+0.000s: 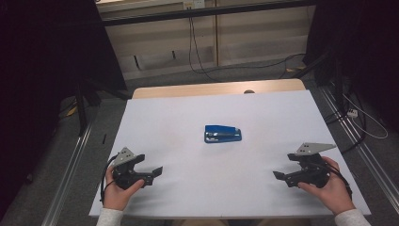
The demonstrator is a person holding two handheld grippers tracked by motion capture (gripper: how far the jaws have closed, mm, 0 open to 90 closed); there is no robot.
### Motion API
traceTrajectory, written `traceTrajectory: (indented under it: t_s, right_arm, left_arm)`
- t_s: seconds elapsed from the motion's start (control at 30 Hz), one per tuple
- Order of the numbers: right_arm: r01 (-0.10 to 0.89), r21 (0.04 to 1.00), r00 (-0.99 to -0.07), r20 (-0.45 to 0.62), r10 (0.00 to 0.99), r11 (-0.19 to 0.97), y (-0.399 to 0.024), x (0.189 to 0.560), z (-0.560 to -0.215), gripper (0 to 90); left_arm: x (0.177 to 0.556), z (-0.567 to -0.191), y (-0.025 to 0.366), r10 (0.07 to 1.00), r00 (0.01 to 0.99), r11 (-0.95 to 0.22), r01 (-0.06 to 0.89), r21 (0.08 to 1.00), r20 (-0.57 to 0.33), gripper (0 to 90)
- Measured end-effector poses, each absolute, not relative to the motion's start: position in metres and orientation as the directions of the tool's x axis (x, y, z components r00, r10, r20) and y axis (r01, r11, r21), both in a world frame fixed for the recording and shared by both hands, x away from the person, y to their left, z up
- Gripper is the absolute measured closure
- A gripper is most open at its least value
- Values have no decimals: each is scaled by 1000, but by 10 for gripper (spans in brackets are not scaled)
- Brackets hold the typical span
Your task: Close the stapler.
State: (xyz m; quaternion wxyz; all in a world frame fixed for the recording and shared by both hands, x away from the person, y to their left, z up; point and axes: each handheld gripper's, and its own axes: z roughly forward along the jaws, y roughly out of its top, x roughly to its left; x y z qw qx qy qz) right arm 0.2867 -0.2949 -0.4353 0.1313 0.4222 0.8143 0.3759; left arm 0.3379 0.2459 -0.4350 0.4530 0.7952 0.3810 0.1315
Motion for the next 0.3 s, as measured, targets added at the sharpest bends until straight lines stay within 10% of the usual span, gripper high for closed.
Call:
traceTrajectory:
  t_s: [0.3]
  right_arm:
    - [587,720,-612,96,785,369,-295,286,-437,106]
  left_arm:
    - [338,-437,246,717,681,-298,491,819,-148,78]
